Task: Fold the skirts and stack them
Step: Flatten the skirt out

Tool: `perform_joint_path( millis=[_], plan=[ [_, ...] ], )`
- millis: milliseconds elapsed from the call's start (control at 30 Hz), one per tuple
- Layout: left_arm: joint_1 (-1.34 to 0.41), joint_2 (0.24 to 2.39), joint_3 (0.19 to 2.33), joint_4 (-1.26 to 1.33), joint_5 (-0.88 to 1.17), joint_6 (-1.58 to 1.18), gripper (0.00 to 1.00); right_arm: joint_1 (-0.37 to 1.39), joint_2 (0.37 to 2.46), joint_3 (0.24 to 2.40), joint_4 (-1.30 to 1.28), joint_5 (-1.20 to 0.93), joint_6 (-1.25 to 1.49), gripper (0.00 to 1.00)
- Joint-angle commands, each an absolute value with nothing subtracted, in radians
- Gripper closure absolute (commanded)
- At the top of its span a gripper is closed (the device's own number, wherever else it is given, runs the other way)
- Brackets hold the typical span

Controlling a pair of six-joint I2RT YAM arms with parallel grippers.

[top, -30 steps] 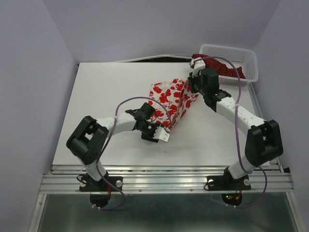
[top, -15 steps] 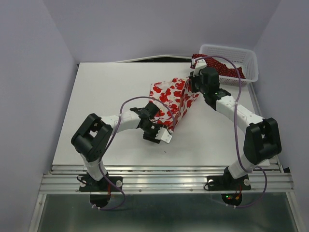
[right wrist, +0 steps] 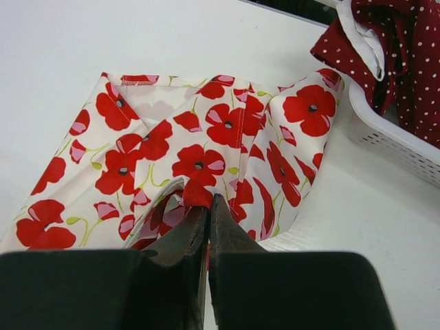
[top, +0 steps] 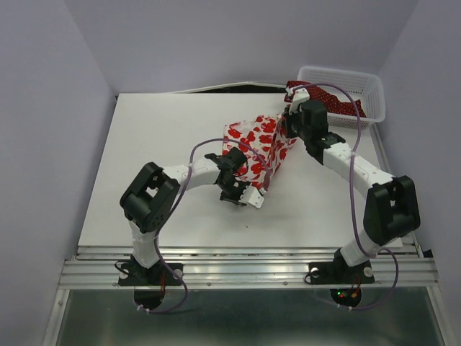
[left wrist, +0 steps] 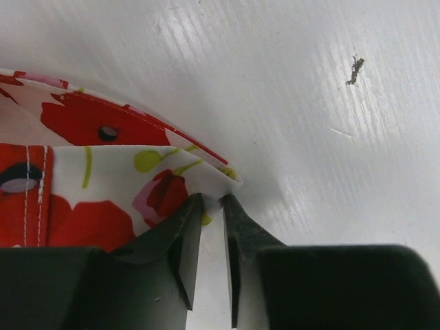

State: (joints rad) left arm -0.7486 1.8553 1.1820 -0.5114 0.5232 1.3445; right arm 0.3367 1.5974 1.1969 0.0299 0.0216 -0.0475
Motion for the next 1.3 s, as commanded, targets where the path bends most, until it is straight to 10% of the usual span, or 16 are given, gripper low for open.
perform_joint_path(
  millis=[0, 133, 700, 1267],
  plan=[
    [-0.772, 1.913, 1.196, -0.477, 0.456, 1.329, 0.77, 0.322, 1.585, 1.204, 0.066, 0.014, -0.022, 0.99],
    [-0.775, 1.908, 1.192, -0.433, 0.448, 1.279, 1.00, 0.313, 1.583, 1.200, 0.066, 0.011, -0.026, 0.99],
    [-0.229, 1.496, 1.381, -0.366, 0.853, 0.628, 1.00, 0.130, 1.506, 1.365, 0.020, -0.185, -0.100, 0.99],
    [-0.126, 1.212, 1.344, -0.012, 0.669, 0.219, 1.00, 0.130, 1.416, 1.559, 0.005, -0.236, -0.164, 0.99]
  ],
)
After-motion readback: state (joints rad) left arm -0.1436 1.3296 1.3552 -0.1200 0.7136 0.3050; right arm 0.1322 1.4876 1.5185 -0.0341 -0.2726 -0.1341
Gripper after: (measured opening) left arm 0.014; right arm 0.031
